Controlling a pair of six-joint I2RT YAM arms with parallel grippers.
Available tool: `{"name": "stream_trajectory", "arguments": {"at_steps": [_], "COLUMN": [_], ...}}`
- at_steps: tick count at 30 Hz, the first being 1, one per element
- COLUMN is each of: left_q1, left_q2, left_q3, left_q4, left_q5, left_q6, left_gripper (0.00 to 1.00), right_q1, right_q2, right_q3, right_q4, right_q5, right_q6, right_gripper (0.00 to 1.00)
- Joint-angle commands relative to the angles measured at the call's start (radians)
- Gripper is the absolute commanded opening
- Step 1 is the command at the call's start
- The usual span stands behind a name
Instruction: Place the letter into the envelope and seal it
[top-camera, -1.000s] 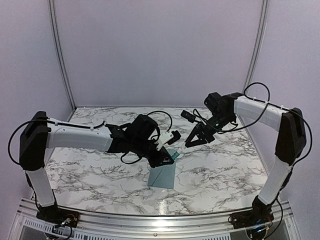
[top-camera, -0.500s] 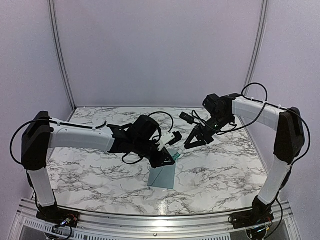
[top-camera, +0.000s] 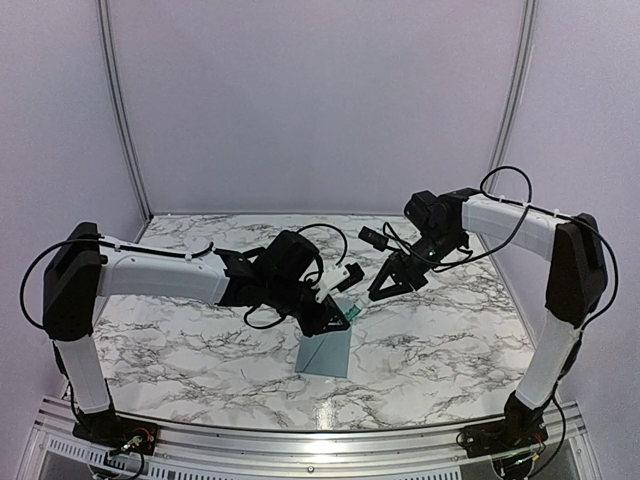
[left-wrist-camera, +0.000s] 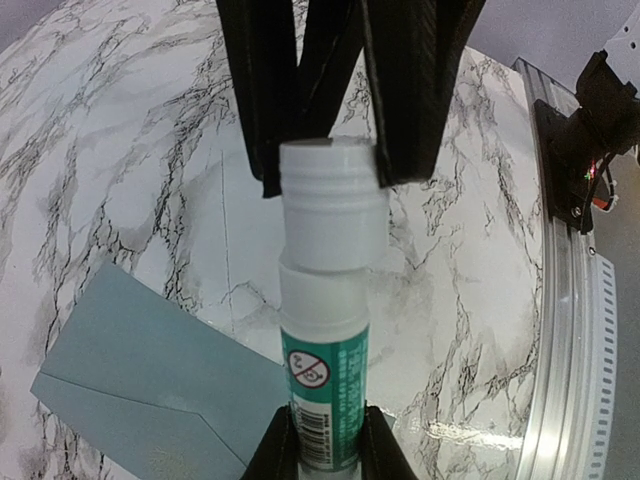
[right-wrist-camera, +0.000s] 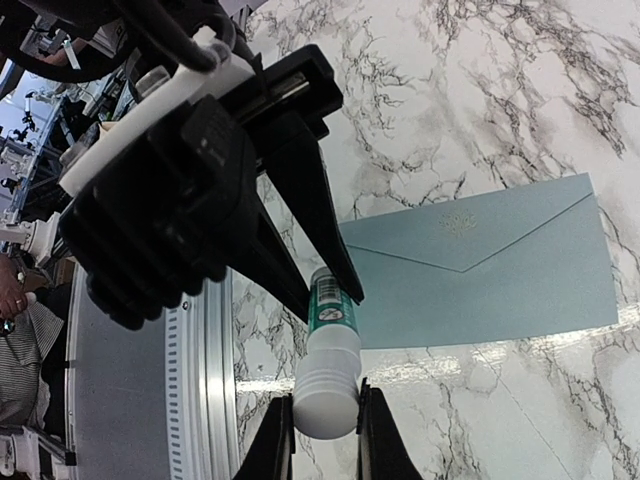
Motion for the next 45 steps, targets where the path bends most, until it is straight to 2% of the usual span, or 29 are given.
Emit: {"name": "stream_trajectory", "arguments": {"at_steps": [1,7,17,20,27,32,37,41,45], "left_q1": [-0.005,-0.004,-0.005,-0.004,-0.004,-0.004,-0.004,-0.004,-0.008], "left_q2": [-0.004,-0.007,-0.014,-0.019,-0.037,-0.016,-0.017,-0.025,0.001], "left_q3": [0.019,0.012,0.004,-0.001,-0.048,-0.003,0.003,-0.01,0.01], "left_q4": [0.024,0.034,0.049,0.075,0.256,0.271,0.253,0.261,0.336], "left_q5": [0.005,0.016,-0.002,-0.011,-0.015,0.019,0.002,-0.02,-0.017], "left_q6": [-0.007,-0.017,-0.022,-0.03,-0.052,-0.095,-0.087,-0.086,-0.157], "left_gripper": [0.0,0.0,0.0,0.0,0.0,0.0,0.0,0.0,0.0], "right_q1": [0.011,0.011,0.014,0.022,0.035,0.04,0.039,0.04,0.065], "right_q2": [0.009,0.003,0.011,0.013,0.037,0.042,0.046,0.043,0.034], "right_q3": [0.014,0.02,0.007,-0.004,-0.007,-0.019,0.001,-0.004,-0.043], "right_q4": [0.008,0.039,-0.005,-0.01,-0.013,0.039,0.013,0.002,0.059], "right_q5": [-0.01,0.023,-0.027,-0.038,-0.049,0.052,0.099,0.077,0.035], "right_q6": [0.011,0.044,0.004,-0.002,0.007,0.06,0.051,0.047,0.078], "right_gripper": [0.1,0.09,0.1,0.1,0.11,0.1,0.1,0.1,0.1]}}
